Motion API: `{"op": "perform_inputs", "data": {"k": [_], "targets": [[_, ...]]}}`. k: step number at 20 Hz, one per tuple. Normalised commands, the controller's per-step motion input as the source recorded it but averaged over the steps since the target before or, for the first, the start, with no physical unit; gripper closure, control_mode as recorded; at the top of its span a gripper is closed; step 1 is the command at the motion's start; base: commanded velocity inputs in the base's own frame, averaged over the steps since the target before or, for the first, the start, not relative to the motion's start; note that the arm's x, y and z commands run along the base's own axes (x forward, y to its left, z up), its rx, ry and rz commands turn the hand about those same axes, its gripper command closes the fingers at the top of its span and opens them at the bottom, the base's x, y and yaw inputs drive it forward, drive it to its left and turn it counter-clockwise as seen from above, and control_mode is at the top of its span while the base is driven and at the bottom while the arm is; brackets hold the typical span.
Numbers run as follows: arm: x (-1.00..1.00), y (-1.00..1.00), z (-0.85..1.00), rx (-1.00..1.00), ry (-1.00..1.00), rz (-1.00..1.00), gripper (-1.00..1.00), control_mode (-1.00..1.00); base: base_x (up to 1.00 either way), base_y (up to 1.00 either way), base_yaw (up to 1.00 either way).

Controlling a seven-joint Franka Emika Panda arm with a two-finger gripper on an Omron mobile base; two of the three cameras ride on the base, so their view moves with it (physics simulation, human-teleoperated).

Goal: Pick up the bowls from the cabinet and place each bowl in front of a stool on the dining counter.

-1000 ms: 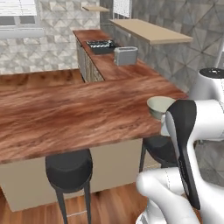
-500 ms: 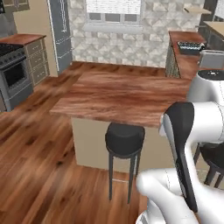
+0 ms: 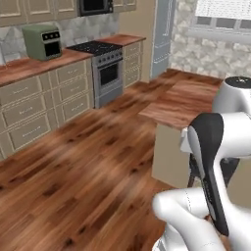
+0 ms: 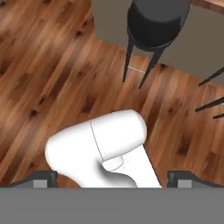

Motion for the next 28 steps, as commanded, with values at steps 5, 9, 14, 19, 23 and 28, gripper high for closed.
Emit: {"op": "perform_inputs", "data": {"k": [5, 9, 14, 19, 23, 28], "targets": [[0.0, 0.0, 0.0, 0.0, 0.0, 0.0, -1.0, 1.0, 0.26, 0.95, 0.49], [0.0, 0.0, 0.0, 0.0, 0.0, 0.0, -1.0, 1.0, 0.41, 0.74, 0.54], [0.0, 0.0, 0.0, 0.0, 0.0, 0.0, -1.0, 1.0, 0.58, 0.45, 0.61], [0.0, 0.0, 0.0, 0.0, 0.0, 0.0, -1.0, 1.0, 0.98, 0.41, 0.51], [0.0, 0.0, 0.0, 0.0, 0.0, 0.0, -1.0, 1.0, 1.0, 0.19, 0.44], [0.0, 0.0, 0.0, 0.0, 0.0, 0.0, -1.0, 1.0, 1.0, 0.03, 0.21]]}}
